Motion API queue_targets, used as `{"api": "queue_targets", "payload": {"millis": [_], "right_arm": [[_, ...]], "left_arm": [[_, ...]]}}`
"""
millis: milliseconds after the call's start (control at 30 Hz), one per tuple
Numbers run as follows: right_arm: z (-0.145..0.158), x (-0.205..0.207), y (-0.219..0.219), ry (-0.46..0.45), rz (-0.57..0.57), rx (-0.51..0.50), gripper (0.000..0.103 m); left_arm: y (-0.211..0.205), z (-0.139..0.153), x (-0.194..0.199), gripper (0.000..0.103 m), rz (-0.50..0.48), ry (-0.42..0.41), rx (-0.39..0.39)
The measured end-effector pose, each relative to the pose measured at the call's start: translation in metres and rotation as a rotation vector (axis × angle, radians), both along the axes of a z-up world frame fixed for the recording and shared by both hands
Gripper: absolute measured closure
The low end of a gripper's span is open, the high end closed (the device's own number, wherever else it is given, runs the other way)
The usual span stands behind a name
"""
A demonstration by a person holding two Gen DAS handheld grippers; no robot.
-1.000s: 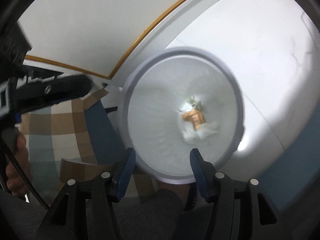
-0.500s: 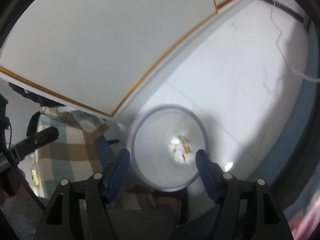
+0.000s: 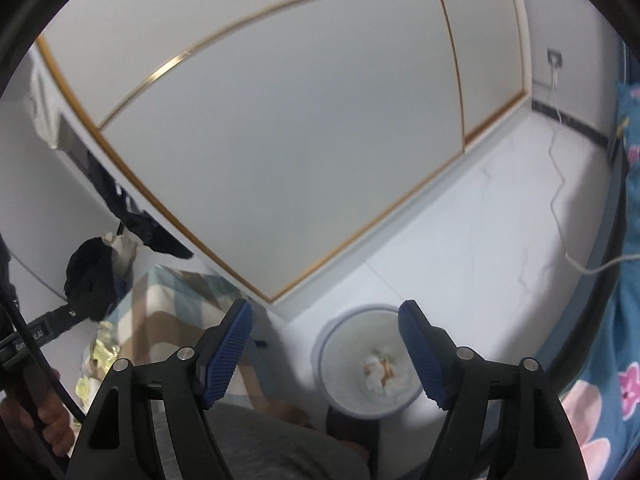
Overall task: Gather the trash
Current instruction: 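Move both open tools back over the checked table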
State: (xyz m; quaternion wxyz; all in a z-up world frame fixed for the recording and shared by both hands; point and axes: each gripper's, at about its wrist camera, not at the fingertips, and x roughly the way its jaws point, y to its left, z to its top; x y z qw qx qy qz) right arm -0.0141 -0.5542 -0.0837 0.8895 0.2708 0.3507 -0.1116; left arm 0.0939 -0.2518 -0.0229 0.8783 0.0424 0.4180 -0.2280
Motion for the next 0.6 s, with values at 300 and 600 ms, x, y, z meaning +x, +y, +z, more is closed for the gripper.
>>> {"api": "queue_targets", "payload": {"millis": [300,600], "right_arm": [[0.067,-0.011,0.07,-0.148,0.093,-0.129,0.02],[0.116,-0.007,0.173,-0.296,0.295,-0.224,0.019]], "left_arm": [[0.084,0.036,-0.022,0.013,0.174,-0.134,-0.074],[0.164,0.047,-0.044,0.008,0.348,-0.231,-0.084]]}}
